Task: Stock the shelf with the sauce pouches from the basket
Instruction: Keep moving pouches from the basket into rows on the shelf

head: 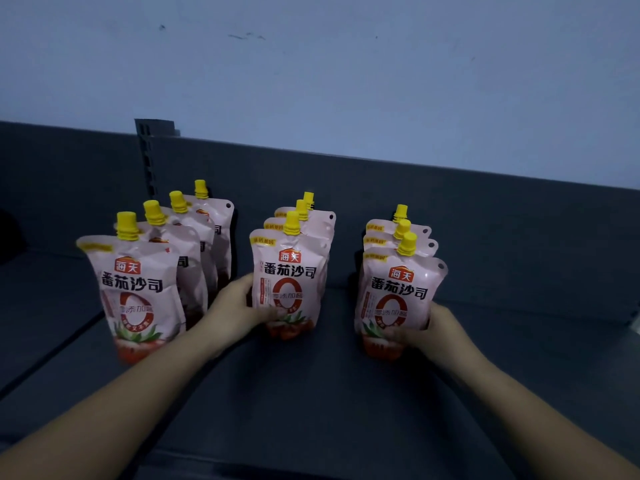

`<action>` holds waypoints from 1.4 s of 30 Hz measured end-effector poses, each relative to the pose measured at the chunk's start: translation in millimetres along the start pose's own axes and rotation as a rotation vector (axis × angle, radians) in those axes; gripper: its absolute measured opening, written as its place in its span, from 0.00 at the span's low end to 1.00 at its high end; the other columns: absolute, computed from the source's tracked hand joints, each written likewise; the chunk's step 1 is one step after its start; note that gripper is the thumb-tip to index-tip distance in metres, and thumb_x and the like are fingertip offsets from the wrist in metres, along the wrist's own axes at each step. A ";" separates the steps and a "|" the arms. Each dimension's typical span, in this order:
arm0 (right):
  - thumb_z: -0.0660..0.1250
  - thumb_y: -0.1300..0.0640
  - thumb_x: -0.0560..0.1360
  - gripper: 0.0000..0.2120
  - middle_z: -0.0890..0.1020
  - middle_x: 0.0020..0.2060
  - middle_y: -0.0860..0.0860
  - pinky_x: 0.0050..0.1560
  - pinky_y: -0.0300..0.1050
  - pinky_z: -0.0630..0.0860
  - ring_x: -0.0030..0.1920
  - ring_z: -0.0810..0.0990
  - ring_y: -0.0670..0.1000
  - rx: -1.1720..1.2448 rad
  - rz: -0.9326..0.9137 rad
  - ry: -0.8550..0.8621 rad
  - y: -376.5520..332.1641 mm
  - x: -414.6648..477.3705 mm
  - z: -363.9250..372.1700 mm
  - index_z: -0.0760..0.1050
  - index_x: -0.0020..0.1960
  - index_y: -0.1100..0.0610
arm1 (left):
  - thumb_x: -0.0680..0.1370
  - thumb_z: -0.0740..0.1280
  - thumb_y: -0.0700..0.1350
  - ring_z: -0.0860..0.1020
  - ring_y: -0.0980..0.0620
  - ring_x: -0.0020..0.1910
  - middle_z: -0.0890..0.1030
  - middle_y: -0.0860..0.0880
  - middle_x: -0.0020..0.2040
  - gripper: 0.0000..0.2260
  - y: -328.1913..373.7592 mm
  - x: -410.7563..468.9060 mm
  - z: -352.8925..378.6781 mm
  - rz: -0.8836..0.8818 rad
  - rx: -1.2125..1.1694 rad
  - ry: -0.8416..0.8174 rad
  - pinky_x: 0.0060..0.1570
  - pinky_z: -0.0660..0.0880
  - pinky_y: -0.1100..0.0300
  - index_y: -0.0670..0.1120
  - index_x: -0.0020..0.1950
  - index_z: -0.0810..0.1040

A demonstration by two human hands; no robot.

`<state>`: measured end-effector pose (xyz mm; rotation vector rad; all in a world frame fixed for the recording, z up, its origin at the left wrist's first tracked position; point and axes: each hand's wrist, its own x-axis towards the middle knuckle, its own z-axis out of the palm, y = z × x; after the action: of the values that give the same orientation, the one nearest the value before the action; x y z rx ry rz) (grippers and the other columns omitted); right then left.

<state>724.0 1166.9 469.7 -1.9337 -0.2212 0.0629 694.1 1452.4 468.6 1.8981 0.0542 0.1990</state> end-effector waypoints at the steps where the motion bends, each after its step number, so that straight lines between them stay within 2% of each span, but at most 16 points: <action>1: 0.75 0.66 0.65 0.18 0.83 0.46 0.46 0.45 0.40 0.78 0.47 0.81 0.46 -0.011 0.009 -0.006 -1.2 -0.1 0.1 0.76 0.48 0.50 | 0.68 0.74 0.33 0.80 0.50 0.54 0.82 0.48 0.55 0.22 -0.3 -1.5 0.4 -0.011 -0.015 -0.005 0.57 0.77 0.52 0.45 0.60 0.75; 8: 0.73 0.68 0.66 0.16 0.83 0.43 0.47 0.37 0.34 0.76 0.44 0.81 0.45 0.065 0.055 0.007 -7.9 -7.4 -2.0 0.77 0.48 0.52 | 0.70 0.73 0.37 0.76 0.58 0.48 0.77 0.54 0.51 0.24 8.0 -20.2 9.3 -0.098 -0.078 0.082 0.43 0.72 0.67 0.47 0.62 0.67; 11: 0.71 0.69 0.68 0.13 0.83 0.41 0.46 0.32 0.31 0.75 0.41 0.81 0.43 0.074 0.035 0.013 -11.0 -13.1 -4.1 0.77 0.45 0.52 | 0.71 0.73 0.40 0.69 0.50 0.65 0.67 0.47 0.69 0.34 12.8 -34.3 18.2 -0.124 -0.056 0.238 0.61 0.67 0.61 0.44 0.72 0.60; 12: 0.71 0.68 0.69 0.12 0.83 0.41 0.46 0.31 0.30 0.75 0.40 0.81 0.43 0.084 0.034 0.001 -12.6 -15.6 -4.3 0.77 0.45 0.52 | 0.71 0.73 0.40 0.65 0.49 0.69 0.63 0.47 0.71 0.34 13.5 -42.1 22.8 -0.075 -0.005 0.325 0.65 0.64 0.60 0.44 0.72 0.60; 14: 0.71 0.67 0.69 0.11 0.83 0.40 0.47 0.30 0.31 0.75 0.37 0.82 0.42 0.127 0.032 -0.034 -16.7 -21.0 -4.2 0.78 0.45 0.53 | 0.71 0.73 0.39 0.67 0.54 0.67 0.67 0.52 0.64 0.27 18.2 -59.1 33.5 0.207 0.063 0.480 0.64 0.63 0.64 0.47 0.67 0.66; 15: 0.70 0.67 0.70 0.10 0.84 0.40 0.47 0.30 0.31 0.75 0.34 0.83 0.42 0.160 0.026 -0.051 -18.5 -24.0 -3.6 0.78 0.46 0.54 | 0.70 0.73 0.40 0.70 0.59 0.63 0.70 0.56 0.59 0.24 20.2 -65.4 38.4 0.357 0.068 0.466 0.61 0.65 0.68 0.49 0.62 0.68; 17: 0.70 0.67 0.70 0.08 0.85 0.38 0.49 0.29 0.32 0.75 0.31 0.83 0.42 0.237 0.011 -0.078 -25.3 -31.0 -1.3 0.78 0.47 0.58 | 0.67 0.72 0.48 0.72 0.67 0.60 0.73 0.64 0.58 0.27 28.5 -74.7 48.6 0.475 0.062 0.193 0.57 0.67 0.76 0.54 0.64 0.68; 19: 0.70 0.65 0.70 0.11 0.86 0.41 0.51 0.33 0.36 0.78 0.38 0.85 0.46 0.321 -0.030 -0.108 -31.5 -37.6 0.7 0.77 0.52 0.59 | 0.67 0.75 0.50 0.66 0.71 0.65 0.64 0.69 0.67 0.39 33.4 -76.5 60.9 0.443 0.084 -0.158 0.62 0.65 0.76 0.62 0.71 0.56; 21: 0.71 0.60 0.68 0.19 0.86 0.47 0.53 0.40 0.44 0.80 0.46 0.85 0.52 0.396 -0.079 -0.108 -37.3 -43.5 0.7 0.75 0.58 0.56 | 0.69 0.75 0.47 0.63 0.71 0.68 0.59 0.71 0.70 0.43 37.7 -74.7 72.0 0.445 0.097 -0.272 0.67 0.65 0.70 0.67 0.72 0.50; 23: 0.70 0.58 0.67 0.23 0.85 0.49 0.55 0.40 0.44 0.81 0.47 0.85 0.55 0.444 -0.126 -0.065 -45.0 -49.0 -0.9 0.71 0.62 0.52 | 0.68 0.75 0.44 0.69 0.65 0.67 0.64 0.68 0.68 0.40 43.3 -73.6 78.8 0.456 -0.028 -0.209 0.65 0.71 0.62 0.66 0.71 0.56; 26: 0.71 0.60 0.68 0.33 0.81 0.57 0.55 0.41 0.40 0.80 0.51 0.84 0.52 0.471 -0.237 -0.126 -50.9 -58.2 -5.9 0.62 0.69 0.45 | 0.65 0.76 0.42 0.75 0.59 0.62 0.73 0.65 0.63 0.36 46.6 -70.5 83.3 0.443 -0.200 -0.186 0.57 0.77 0.60 0.61 0.68 0.65; 30: 0.74 0.67 0.64 0.48 0.71 0.66 0.44 0.55 0.40 0.77 0.62 0.77 0.45 0.184 -0.375 -0.332 -48.4 -65.7 -9.9 0.53 0.70 0.38 | 0.63 0.75 0.40 0.77 0.57 0.61 0.77 0.56 0.63 0.34 59.7 -67.8 80.3 0.377 -0.359 -0.214 0.54 0.78 0.62 0.58 0.65 0.69; 35: 0.64 0.70 0.64 0.30 0.78 0.54 0.45 0.48 0.35 0.76 0.53 0.80 0.43 0.152 -0.470 -0.153 -50.1 -62.8 -10.2 0.69 0.62 0.48 | 0.63 0.74 0.39 0.79 0.62 0.57 0.80 0.60 0.58 0.36 69.4 -64.3 78.2 0.365 -0.320 -0.261 0.52 0.77 0.66 0.55 0.68 0.67; 37: 0.61 0.67 0.63 0.29 0.78 0.54 0.43 0.48 0.35 0.76 0.54 0.79 0.43 0.179 -0.472 -0.079 -47.5 -65.4 0.5 0.70 0.61 0.47 | 0.66 0.76 0.36 0.78 0.63 0.58 0.79 0.62 0.58 0.36 67.3 -64.6 86.9 0.366 -0.252 -0.179 0.53 0.78 0.63 0.54 0.69 0.66; 40: 0.61 0.60 0.65 0.25 0.77 0.57 0.43 0.54 0.36 0.76 0.57 0.78 0.44 0.092 -0.518 0.108 -40.6 -66.5 22.0 0.70 0.60 0.42 | 0.72 0.68 0.31 0.76 0.59 0.60 0.74 0.58 0.63 0.32 67.6 -69.7 101.5 0.384 -0.218 -0.013 0.57 0.78 0.54 0.55 0.70 0.65; 42: 0.60 0.61 0.67 0.24 0.78 0.56 0.44 0.53 0.36 0.76 0.56 0.78 0.44 0.045 -0.537 0.205 -37.5 -64.1 28.8 0.70 0.60 0.42 | 0.74 0.64 0.29 0.75 0.63 0.59 0.72 0.62 0.63 0.32 69.6 -72.9 106.4 0.389 -0.214 0.026 0.58 0.77 0.57 0.55 0.72 0.63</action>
<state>652.1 1194.6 490.0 -1.7637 -0.5860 -0.4781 635.7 1320.1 492.2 1.6774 -0.3101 0.4743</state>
